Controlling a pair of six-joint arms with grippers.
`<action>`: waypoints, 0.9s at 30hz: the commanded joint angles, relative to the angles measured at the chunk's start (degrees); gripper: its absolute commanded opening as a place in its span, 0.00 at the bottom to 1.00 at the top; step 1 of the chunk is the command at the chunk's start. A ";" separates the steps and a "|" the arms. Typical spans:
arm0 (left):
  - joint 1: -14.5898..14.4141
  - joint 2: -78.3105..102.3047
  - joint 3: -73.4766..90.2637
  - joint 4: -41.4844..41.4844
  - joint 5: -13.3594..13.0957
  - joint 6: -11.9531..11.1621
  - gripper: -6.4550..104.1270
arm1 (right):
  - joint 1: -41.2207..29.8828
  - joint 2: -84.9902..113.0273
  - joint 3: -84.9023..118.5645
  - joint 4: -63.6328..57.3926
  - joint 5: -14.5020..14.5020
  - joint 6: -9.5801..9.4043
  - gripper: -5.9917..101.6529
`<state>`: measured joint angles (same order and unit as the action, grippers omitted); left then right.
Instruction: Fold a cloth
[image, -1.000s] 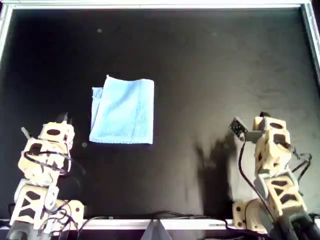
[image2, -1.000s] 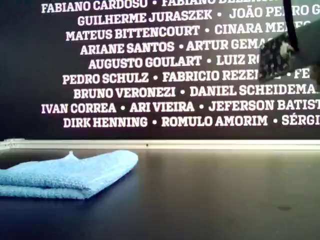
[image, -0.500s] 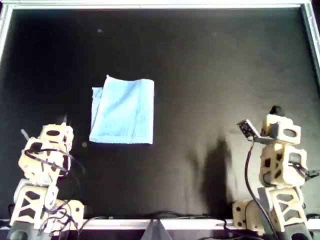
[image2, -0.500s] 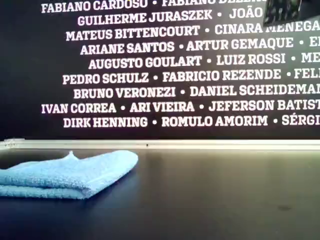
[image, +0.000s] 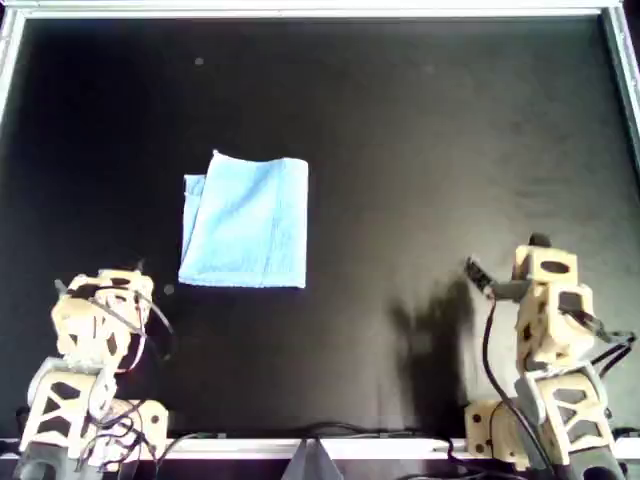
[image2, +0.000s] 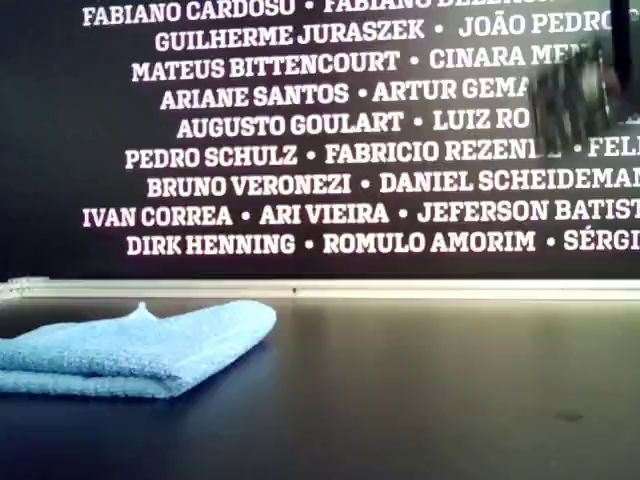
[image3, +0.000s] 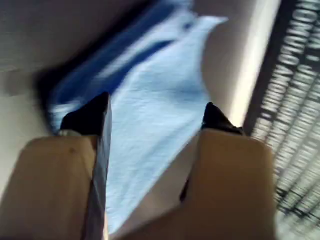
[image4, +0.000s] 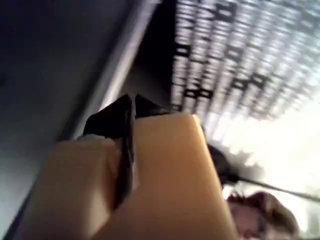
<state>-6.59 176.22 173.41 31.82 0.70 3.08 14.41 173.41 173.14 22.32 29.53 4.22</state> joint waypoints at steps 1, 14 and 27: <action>1.58 1.14 -0.62 1.32 -0.35 -0.53 0.65 | 0.35 1.49 0.79 2.29 -1.58 1.85 0.05; 1.23 1.14 -0.70 16.52 -0.35 -0.53 0.64 | 0.35 5.36 0.88 16.70 -13.62 10.02 0.05; 1.41 1.14 -0.70 16.70 -0.35 -0.44 0.64 | 0.26 5.27 0.88 27.95 -11.51 10.99 0.05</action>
<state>-6.59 176.40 173.41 48.52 0.70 2.72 14.50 176.40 173.14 49.04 17.58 14.94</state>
